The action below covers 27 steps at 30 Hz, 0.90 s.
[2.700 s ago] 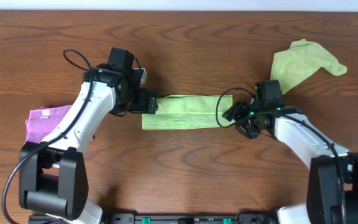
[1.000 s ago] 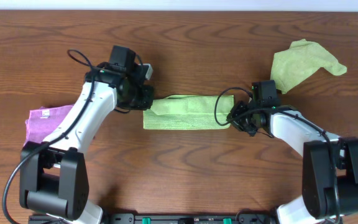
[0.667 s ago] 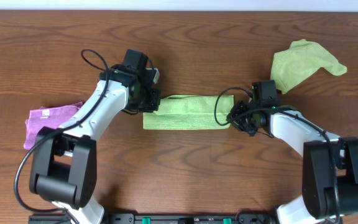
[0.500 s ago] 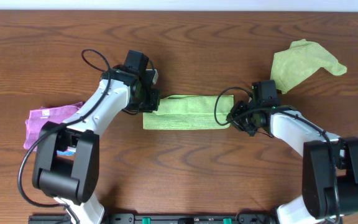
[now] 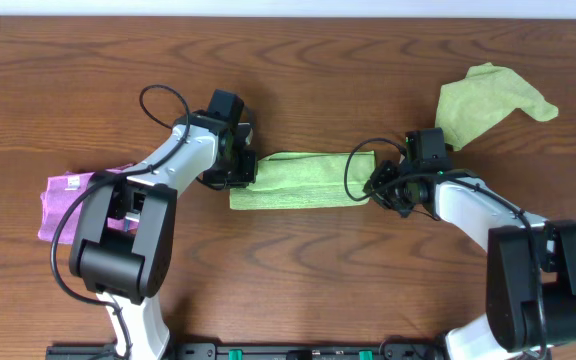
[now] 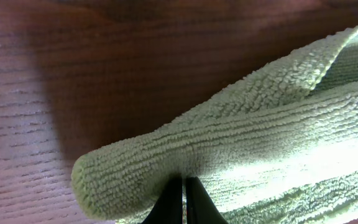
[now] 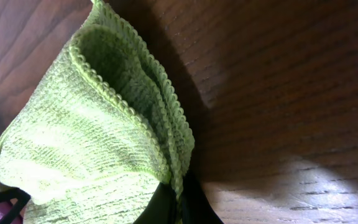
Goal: Fold the cloth
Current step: 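Regrasp the ends of the folded green strip with both grippers, then fold the strip's right end leftward with the right gripper toward the left gripper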
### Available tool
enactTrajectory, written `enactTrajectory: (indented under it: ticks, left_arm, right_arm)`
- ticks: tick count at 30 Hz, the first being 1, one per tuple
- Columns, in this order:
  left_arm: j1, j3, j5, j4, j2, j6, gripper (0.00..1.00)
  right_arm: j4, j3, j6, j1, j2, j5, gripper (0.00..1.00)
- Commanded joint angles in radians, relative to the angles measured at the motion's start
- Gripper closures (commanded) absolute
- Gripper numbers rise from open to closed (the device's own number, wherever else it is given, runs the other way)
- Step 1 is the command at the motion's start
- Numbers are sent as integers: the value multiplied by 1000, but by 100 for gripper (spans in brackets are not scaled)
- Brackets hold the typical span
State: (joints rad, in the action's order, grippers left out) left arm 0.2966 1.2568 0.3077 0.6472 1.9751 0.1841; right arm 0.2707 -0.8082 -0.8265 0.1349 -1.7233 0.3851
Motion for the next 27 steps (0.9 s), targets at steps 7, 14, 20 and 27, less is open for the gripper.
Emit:
enactTrajectory:
  ticks: [7,14,20,27]
  left_arm:
    - [-1,14,-31,2,33,7,94]
    - [-1,14,-31,3,33,7,94]
    - [-1,14,-30,3,33,7,94]
    - [-1,14,-30,4,32,7,94]
  right_arm:
    - [-5,-41,58,5,66,29,99]
    - [-5,-99,61,90,84,31,99]
    - [-6,-141,55,159,84,21,99]
    - [-10,-146,34,192,84,15,99]
